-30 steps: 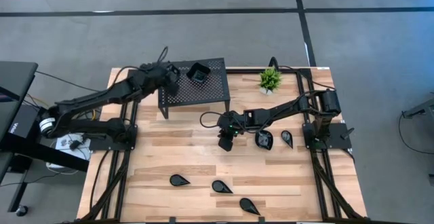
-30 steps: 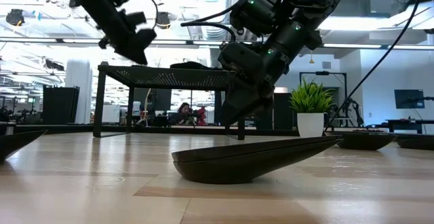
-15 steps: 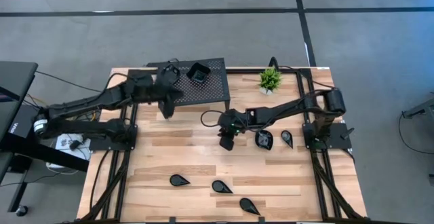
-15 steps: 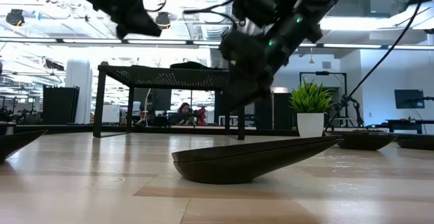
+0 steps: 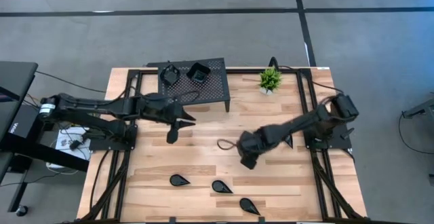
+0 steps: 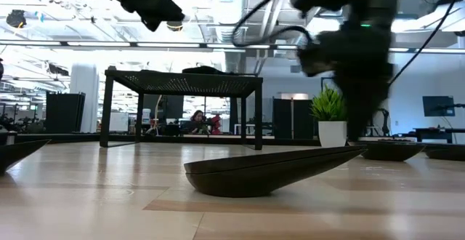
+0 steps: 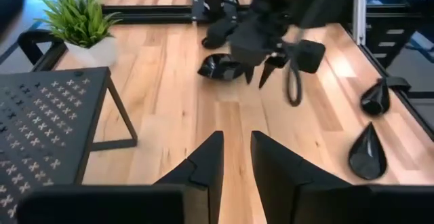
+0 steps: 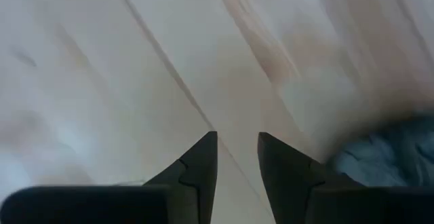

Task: Pick & Place Mini shaped plates
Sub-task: Stack the black leaf shaped plate on top of the black leaf shaped plates on the shelf

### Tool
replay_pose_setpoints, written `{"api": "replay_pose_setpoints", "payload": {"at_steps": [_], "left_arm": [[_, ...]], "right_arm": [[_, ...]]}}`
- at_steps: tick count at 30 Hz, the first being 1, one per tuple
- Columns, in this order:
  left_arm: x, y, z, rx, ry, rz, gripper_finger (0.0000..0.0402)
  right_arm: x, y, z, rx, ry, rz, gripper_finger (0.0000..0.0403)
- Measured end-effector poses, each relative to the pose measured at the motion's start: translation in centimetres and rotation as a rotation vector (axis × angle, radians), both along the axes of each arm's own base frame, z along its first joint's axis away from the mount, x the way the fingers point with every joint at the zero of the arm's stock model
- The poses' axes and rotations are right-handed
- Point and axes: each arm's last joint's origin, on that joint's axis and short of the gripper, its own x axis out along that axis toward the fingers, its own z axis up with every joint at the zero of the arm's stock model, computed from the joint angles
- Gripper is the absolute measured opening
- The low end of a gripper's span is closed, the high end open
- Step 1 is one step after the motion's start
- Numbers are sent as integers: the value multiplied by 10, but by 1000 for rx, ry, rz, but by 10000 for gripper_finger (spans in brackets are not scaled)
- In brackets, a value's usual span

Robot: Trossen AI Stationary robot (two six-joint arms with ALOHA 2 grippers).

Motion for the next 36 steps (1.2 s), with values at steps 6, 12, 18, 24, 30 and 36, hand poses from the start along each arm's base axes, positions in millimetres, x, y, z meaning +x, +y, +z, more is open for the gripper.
{"api": "replay_pose_setpoints", "payload": {"at_steps": [6, 12, 18, 24, 30, 36], "left_arm": [[9, 3, -1, 4, -35, 15, 76], [9, 5, 0, 5, -50, 24, 76], [9, 5, 0, 2, -50, 24, 76], [10, 5, 0, 2, -53, 24, 76], [9, 5, 0, 2, -53, 24, 76], [9, 5, 0, 2, -53, 24, 76]], "right_arm": [[-13, 20, 7, -184, -10, 38, 102], [-30, 26, -2, -264, 95, 27, 102], [-39, 26, -17, -232, 120, 6, 102], [-39, 20, -21, -232, 123, -14, 95], [-36, 12, -21, -216, 142, 3, 18], [-32, 10, -18, -208, 140, 60, 11]]}}
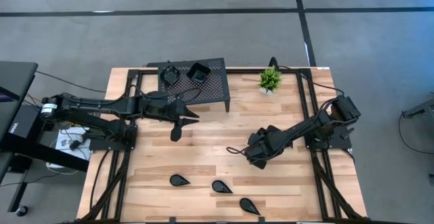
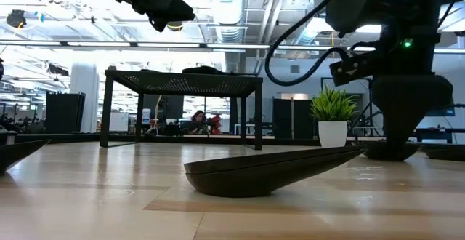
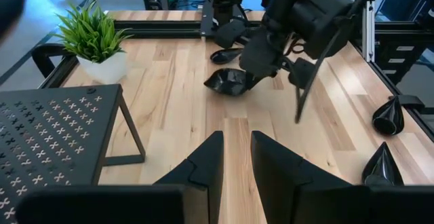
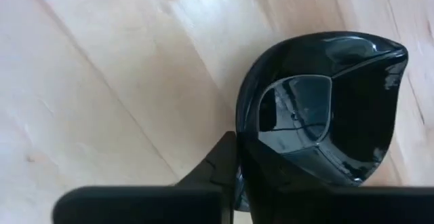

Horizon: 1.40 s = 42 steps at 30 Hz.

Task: Pick & Place Mini shaped plates
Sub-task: Stack the black leaf shaped plate on top of the black leaf shaped plates on the shelf

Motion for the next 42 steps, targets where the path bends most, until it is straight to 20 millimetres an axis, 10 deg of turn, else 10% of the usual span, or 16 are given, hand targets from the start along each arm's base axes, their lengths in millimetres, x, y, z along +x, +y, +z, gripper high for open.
{"api": "replay_pose_setpoints", "payload": {"at_steps": [18, 32, 42], "left_arm": [[26, -34, -35, 100, 86, -440, 83], [59, -39, -83, 87, 169, -452, 142], [63, -36, -87, 137, 183, -363, 83]], "right_arm": [[76, 19, 62, -162, -450, 1009, 2], [88, -12, 65, -248, -444, 1186, 2], [91, -24, 64, -253, -434, 1153, 5]]}}
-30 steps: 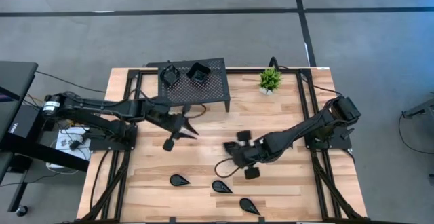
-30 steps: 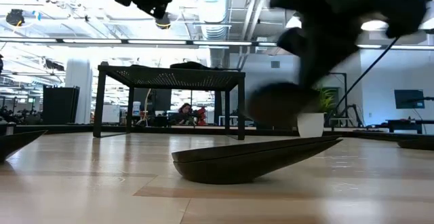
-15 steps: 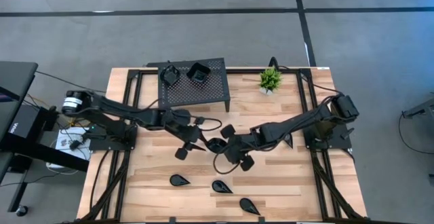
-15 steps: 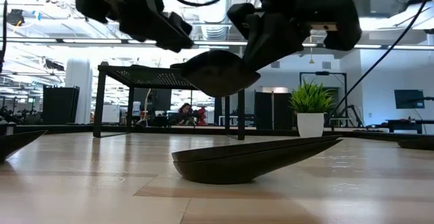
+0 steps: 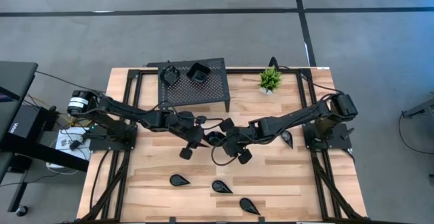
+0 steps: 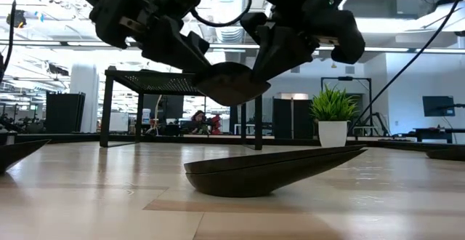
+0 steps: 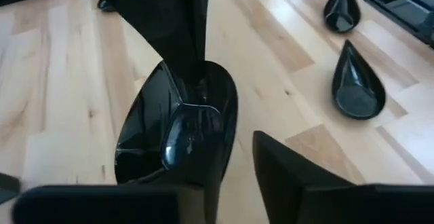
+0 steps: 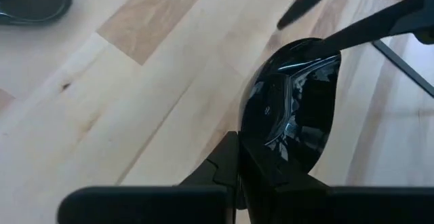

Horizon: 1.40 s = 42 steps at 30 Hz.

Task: Pick & Place Mini shaped plates
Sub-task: Stack the black leaf shaped plate on top of the black leaf shaped plates on the shelf

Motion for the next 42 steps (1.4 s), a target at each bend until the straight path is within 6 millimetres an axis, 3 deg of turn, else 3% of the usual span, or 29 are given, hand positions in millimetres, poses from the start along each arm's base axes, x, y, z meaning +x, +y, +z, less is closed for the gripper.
{"api": "replay_pose_setpoints", "payload": {"at_steps": [7, 25, 35, 39, 42], "left_arm": [[0, 2, 0, 6, 2, 12, 11], [0, 2, 0, -3, 3, 34, 7], [2, -5, 5, -64, -33, 51, 8], [3, -10, 11, -53, -79, 96, 7], [2, -8, 19, -39, -119, 129, 7]], "right_arm": [[1, 0, 1, 2, -19, 1, 5], [3, 2, 5, 5, -40, -11, 85], [9, 15, 57, -223, -86, -152, 98], [-3, 17, 88, -365, -31, -230, 98], [-24, 14, 112, -395, -19, -317, 98]]}}
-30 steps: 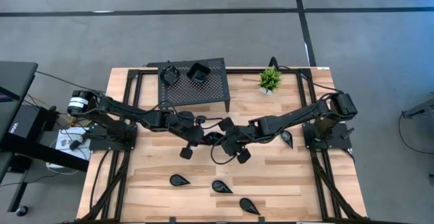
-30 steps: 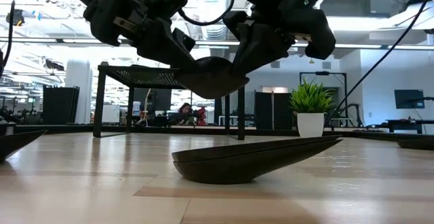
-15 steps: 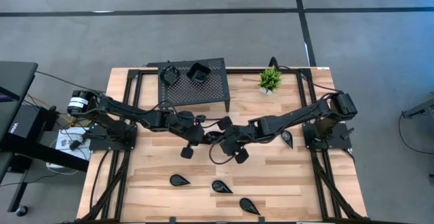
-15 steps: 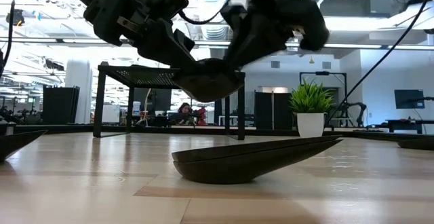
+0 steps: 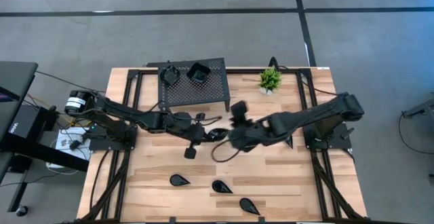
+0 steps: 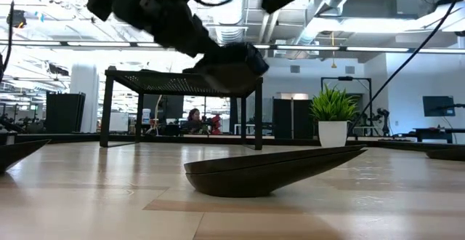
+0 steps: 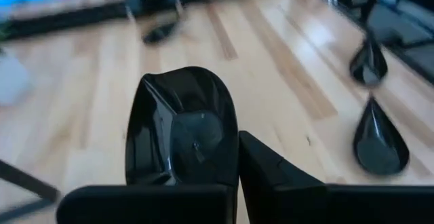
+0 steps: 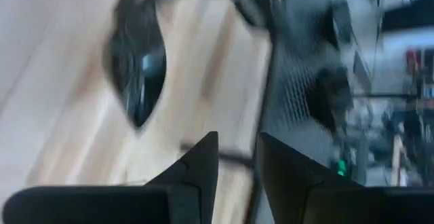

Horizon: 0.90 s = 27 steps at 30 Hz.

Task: Pick & Place Mini shaped plates
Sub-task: Stack the black leaf shaped plate on top of the black leaf shaped plates on the shelf

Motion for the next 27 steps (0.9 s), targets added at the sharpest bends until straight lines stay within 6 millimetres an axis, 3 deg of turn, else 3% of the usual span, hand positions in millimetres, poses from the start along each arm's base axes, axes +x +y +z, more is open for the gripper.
{"api": "replay_pose_setpoints", "payload": {"at_steps": [4, 6, 11, 15, 19, 27], "left_arm": [[-5, 5, 17, 7, -70, 35, 9], [-10, 8, 31, 26, -136, 87, 7], [-35, 23, 73, 92, -301, 284, 8], [-64, 40, 102, 142, -389, 549, 6], [-87, 60, 106, 145, -341, 845, 7], [-102, 95, 89, 87, -223, 1219, 7]], "right_arm": [[-41, -19, 22, 120, -108, -131, 98], [-62, -31, 20, 172, -199, -170, 98], [-89, -54, -15, 251, -518, -188, 98], [-100, -66, -44, 269, -691, -200, 98], [-104, -72, -63, 250, -729, -209, 98], [-103, -74, -58, 239, -772, -200, 98]]}}
